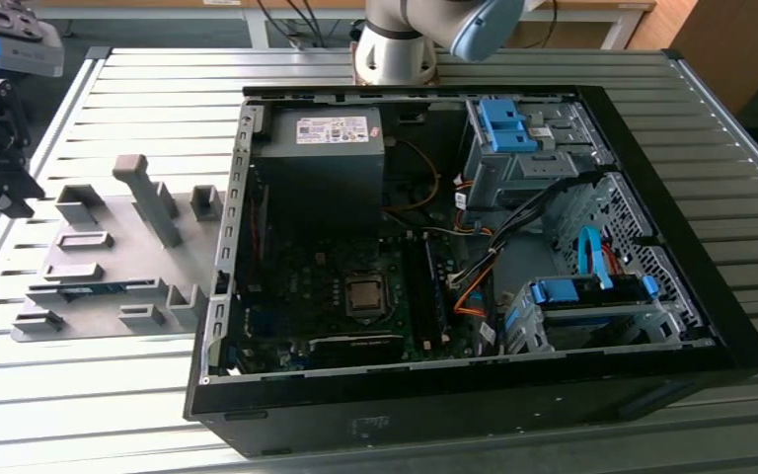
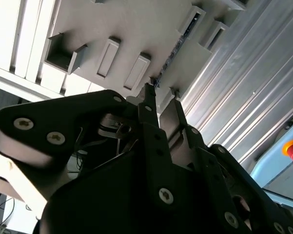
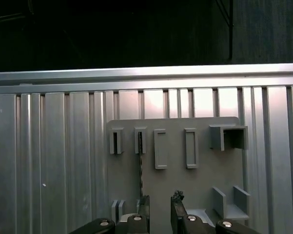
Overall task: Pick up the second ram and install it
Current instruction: 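Pick up the second ram and move it above second insertion slot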
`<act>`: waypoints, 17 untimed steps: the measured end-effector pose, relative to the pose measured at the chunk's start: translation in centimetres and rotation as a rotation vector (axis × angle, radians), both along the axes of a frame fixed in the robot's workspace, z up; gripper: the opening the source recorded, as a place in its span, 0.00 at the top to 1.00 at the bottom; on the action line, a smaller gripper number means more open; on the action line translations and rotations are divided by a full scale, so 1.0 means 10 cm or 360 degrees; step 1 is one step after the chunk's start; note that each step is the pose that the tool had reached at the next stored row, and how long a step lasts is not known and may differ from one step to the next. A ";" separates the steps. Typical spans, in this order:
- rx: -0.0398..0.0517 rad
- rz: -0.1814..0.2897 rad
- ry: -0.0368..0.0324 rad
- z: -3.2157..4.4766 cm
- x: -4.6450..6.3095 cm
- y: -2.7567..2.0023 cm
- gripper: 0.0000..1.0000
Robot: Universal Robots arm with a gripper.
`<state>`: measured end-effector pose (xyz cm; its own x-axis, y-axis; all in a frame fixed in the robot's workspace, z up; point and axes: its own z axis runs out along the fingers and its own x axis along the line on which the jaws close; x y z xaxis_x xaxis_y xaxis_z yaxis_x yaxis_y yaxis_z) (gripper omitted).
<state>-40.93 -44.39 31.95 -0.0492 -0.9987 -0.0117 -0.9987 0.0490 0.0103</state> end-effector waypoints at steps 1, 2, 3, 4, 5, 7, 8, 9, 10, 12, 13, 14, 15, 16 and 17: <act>0.0001 0.0000 0.0000 -0.011 -0.01 -0.005 0.69; 0.0003 -0.0001 0.0000 -0.021 -0.02 -0.010 0.69; 0.0005 -0.0001 0.0000 -0.031 -0.02 -0.015 0.69; 0.0006 -0.0002 0.0000 -0.039 -0.03 -0.018 0.69; 0.0006 -0.0004 0.0000 -0.050 -0.03 -0.022 0.69; 0.0008 -0.0009 0.0001 -0.063 -0.03 -0.024 0.69; 0.0008 -0.0009 0.0001 -0.062 -0.03 -0.024 0.69; 0.0008 -0.0009 0.0001 -0.062 -0.03 -0.024 0.69; 0.0008 -0.0009 0.0001 -0.063 -0.03 -0.024 0.69; 0.0008 -0.0009 0.0001 -0.063 -0.03 -0.024 0.69; 0.0008 -0.0009 0.0001 -0.064 -0.03 -0.024 0.69; 0.0008 -0.0009 0.0001 -0.064 -0.03 -0.024 0.69; 0.0008 -0.0008 0.0001 -0.068 -0.03 -0.025 0.69; 0.0009 0.0011 0.0001 -0.075 -0.03 -0.025 0.69; 0.0009 0.0031 0.0001 -0.081 -0.03 -0.025 0.69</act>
<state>-41.26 -44.64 31.14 -0.0296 -0.9994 -0.0170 -0.9995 0.0294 0.0110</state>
